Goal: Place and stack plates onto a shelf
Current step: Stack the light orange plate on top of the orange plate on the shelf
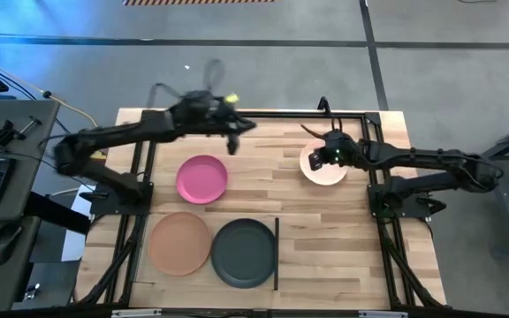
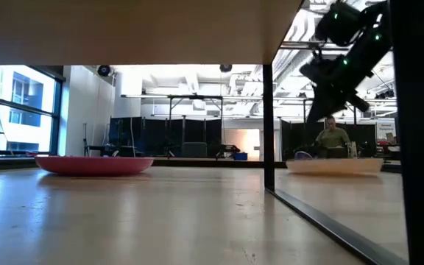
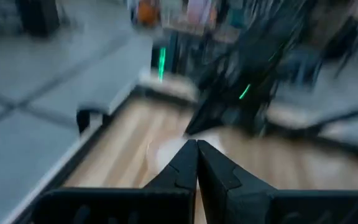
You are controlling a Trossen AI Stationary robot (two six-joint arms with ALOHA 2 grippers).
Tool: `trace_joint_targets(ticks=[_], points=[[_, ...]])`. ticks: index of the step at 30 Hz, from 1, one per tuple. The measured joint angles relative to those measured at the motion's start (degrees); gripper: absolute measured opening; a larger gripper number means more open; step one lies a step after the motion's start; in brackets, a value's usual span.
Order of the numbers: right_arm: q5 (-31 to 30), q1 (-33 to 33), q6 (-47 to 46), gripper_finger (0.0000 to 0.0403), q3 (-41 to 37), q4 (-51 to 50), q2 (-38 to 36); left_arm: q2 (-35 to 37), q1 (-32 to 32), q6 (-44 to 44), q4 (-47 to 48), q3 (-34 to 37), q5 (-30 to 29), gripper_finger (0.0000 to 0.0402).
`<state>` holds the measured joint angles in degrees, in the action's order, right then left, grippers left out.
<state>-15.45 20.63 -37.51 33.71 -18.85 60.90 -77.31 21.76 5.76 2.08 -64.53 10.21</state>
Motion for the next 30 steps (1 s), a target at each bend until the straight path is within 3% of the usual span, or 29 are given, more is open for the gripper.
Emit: trace_joint_targets(ticks=[5,9,13,16,21,26,30], points=[[5.7,6.2,-1.2,0.0089,0.0,-6.7,0.0,14.6,-1.0,6.1,-6.9,10.5,-0.4,0.0000],[2.9,10.8,-5.6,0.0166,0.0,-16.6,0.3,23.9,-2.2,9.4,-7.7,16.4,-3.0,0.0000],[-0.8,14.0,-11.7,0.0211,0.0,-25.7,0.3,30.0,-3.2,12.2,-8.3,20.4,-6.2,0.0000],[-1.4,15.3,-15.2,0.0219,-0.4,-27.4,0.3,32.4,-3.5,13.2,-8.5,21.3,-6.9,0.0000],[5.1,16.1,-18.5,0.0220,-5.6,-20.9,0.3,33.2,-3.5,14.0,-9.9,21.4,-5.9,0.0000],[7.5,16.0,-24.7,0.0219,-9.9,-18.4,0.2,33.2,-3.5,15.2,-13.2,21.4,-3.7,0.0000],[6.9,14.6,-27.4,0.0186,-10.3,-17.4,0.2,33.2,-3.5,15.2,-14.8,21.4,-2.0,0.0000]])
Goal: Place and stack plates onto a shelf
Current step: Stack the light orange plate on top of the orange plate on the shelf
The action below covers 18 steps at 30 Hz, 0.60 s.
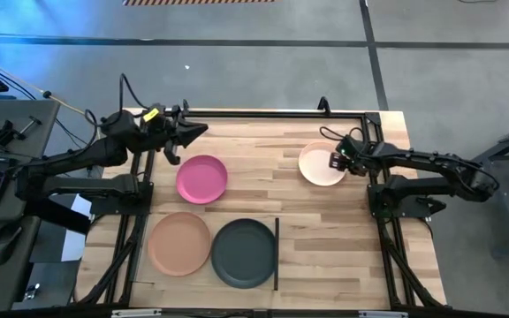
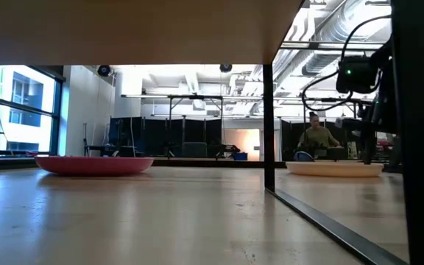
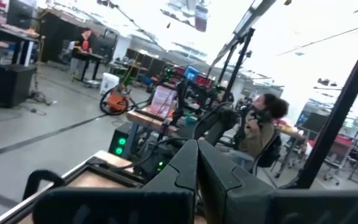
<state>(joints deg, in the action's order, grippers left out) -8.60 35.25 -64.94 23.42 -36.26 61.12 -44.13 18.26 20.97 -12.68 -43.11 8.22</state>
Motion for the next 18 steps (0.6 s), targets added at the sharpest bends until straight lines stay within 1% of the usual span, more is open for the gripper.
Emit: trace_joint_targets(ticks=[3,7,8,9,12,15,18], points=[[-1.4,-1.0,-1.7,0.0131,0.0,0.9,0.0,0.0,0.0,0.0,-0.5,0.0,0.1,0.0000],[-1.9,-1.8,-2.0,0.0031,0.0,0.8,0.5,0.0,0.0,0.0,-0.5,0.0,0.2,0.0000],[-1.9,-2.0,-1.5,0.0015,0.0,0.8,0.7,0.0,0.0,0.1,-0.6,0.0,0.5,0.0000],[-1.9,-2.3,-1.0,0.0010,0.0,0.8,0.9,0.0,0.0,0.4,-0.7,0.0,0.9,0.0000],[-1.9,-2.7,-1.2,0.0015,0.0,0.0,1.2,0.3,0.0,1.5,-1.6,0.0,3.0,0.0000],[-2.1,-3.3,-0.8,0.0003,0.2,-0.2,0.9,1.2,0.0,1.6,-4.0,0.0,5.5,0.0000],[-2.2,-4.0,0.4,0.0002,2.0,-1.4,0.1,2.7,0.0,1.6,-6.1,0.0,7.7,0.0000]])
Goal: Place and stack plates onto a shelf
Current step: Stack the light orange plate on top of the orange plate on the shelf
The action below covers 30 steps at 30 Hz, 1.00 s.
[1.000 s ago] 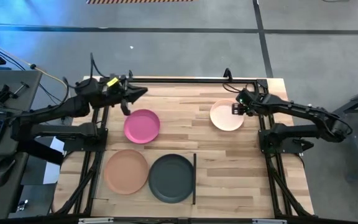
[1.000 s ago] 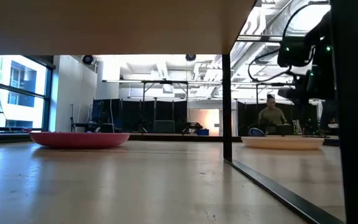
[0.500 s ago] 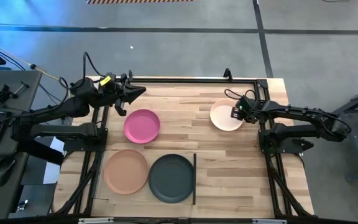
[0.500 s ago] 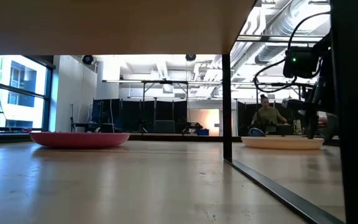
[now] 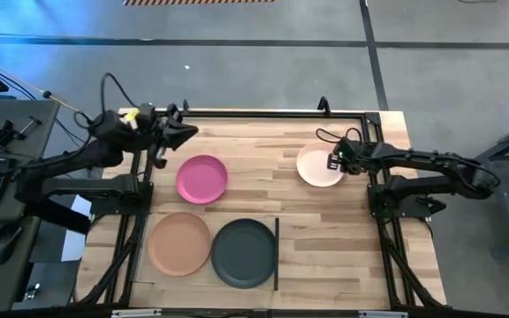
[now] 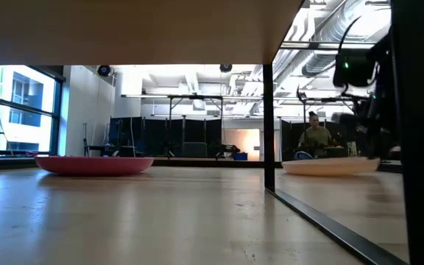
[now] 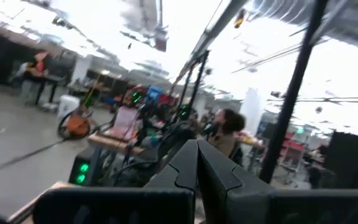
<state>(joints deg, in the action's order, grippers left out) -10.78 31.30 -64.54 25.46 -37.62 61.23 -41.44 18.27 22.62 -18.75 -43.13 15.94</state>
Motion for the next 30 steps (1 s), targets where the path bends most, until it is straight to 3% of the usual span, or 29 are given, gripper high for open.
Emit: trace_joint_targets(ticks=[8,15,19,25,30], points=[[-5.2,-1.5,8.5,0.0000,13.0,-7.2,-2.3,3.6,0.0,-0.2,-1.1,0.0,0.0,0.0000],[-6.0,-1.4,15.0,0.0000,24.2,-7.1,-2.4,3.7,0.0,-0.1,-1.0,0.0,-0.1,0.0000],[-3.2,-2.2,16.6,0.0000,29.0,-2.9,-2.1,3.7,0.0,-0.2,-1.0,0.0,-0.4,0.0000],[-0.1,-11.3,16.0,0.0000,35.9,8.2,3.0,3.7,0.0,-0.2,-1.0,0.0,-1.6,0.0000],[0.3,-21.5,17.4,0.0000,46.5,11.1,13.4,3.7,0.0,-0.2,-1.1,0.0,-1.8,0.0000]])
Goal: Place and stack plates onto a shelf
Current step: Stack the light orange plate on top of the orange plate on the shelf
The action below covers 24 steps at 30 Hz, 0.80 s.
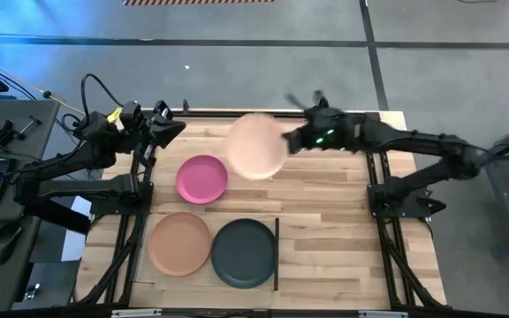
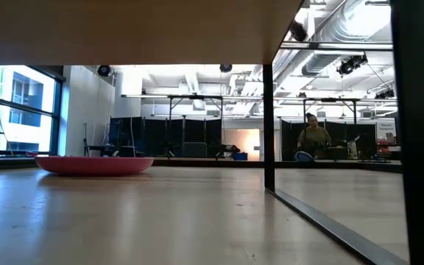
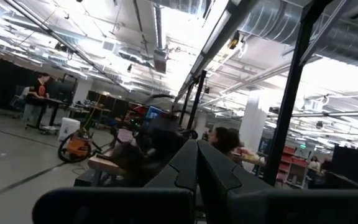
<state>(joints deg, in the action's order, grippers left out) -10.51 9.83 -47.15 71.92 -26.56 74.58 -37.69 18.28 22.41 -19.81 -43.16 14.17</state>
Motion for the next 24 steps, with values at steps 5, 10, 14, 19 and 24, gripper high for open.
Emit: trace_joint_targets(ticks=[5,10,14,19,24], points=[[2.7,-7.0,2.7,0.0000,11.0,0.0,12.9,0.0,0.0,0.0,-0.3,0.0,-1.7,0.0000],[8.4,-11.4,3.6,0.0000,21.3,1.6,25.2,0.0,0.0,0.0,-1.6,0.0,-3.3,0.0000],[11.4,-13.7,5.2,0.0000,31.8,1.8,34.2,0.0,0.0,0.0,-3.0,0.0,-3.3,0.0000],[15.1,-15.5,7.4,0.0000,44.5,0.3,44.1,0.0,0.0,0.0,-3.2,0.0,-3.3,0.0000],[17.5,-16.0,7.6,0.0000,52.2,-0.9,51.0,0.0,0.0,1.0,-3.3,0.0,-3.3,0.0000]])
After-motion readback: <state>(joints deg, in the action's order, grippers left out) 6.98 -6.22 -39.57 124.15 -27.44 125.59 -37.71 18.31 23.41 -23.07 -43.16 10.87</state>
